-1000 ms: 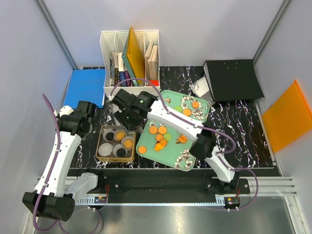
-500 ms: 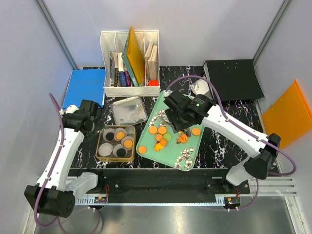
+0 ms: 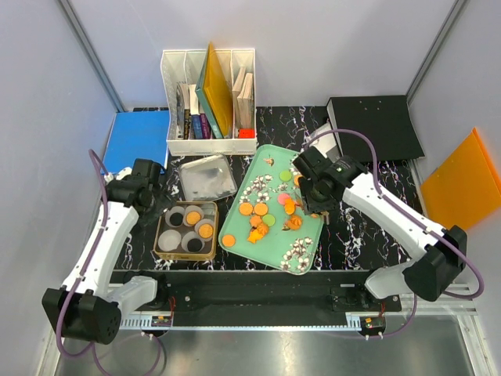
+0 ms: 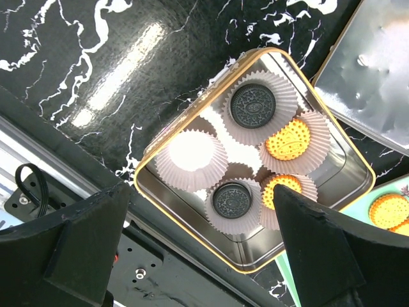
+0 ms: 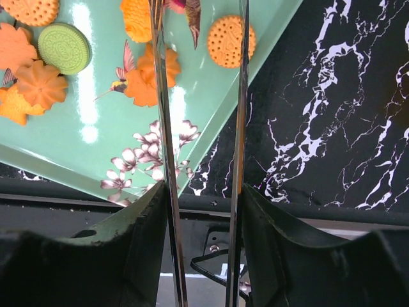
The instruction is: Pack the cookies
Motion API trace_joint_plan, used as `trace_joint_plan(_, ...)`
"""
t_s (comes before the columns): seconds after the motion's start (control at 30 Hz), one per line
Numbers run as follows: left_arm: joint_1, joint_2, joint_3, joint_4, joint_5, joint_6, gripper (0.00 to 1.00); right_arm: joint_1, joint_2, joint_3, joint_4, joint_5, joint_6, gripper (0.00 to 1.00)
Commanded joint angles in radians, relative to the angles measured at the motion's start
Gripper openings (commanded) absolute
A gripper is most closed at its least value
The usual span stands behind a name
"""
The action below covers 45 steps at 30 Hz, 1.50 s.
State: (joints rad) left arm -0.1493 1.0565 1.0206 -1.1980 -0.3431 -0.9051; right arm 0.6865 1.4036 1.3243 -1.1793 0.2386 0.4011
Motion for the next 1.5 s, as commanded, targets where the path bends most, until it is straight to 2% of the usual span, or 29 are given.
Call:
trace_joint_plan(0.0,-0.004,0.014,-0.002,0.038,0.032,0.021,0.99,-0.031,-0.049,-0.034,0.015,0.039,0.019,0.53)
trace_joint_plan(0.53,-0.006,0.036,-0.022,0.066,0.05,0.026,0.99,-0.062,-0.114,-0.188,0.049,-0.061,0.061,0.52)
trace_joint_plan(0.97,-0.006,0.028,-0.019,0.064,0.044,0.028,0.99,-0.062,-0.109,-0.198,0.053,-0.097,0.061,0.38)
trace_joint_plan(1.13,-0.006,0.031,-0.004,0.061,0.039,0.029,0.99,-0.062,-0.13,-0.101,0.052,-0.099,0.056,0.32)
trace_joint_plan(1.47,-0.004,0.031,0.041,0.041,0.006,0.022,0.99,-0.036,-0.091,0.148,0.041,-0.182,0.044,0.26)
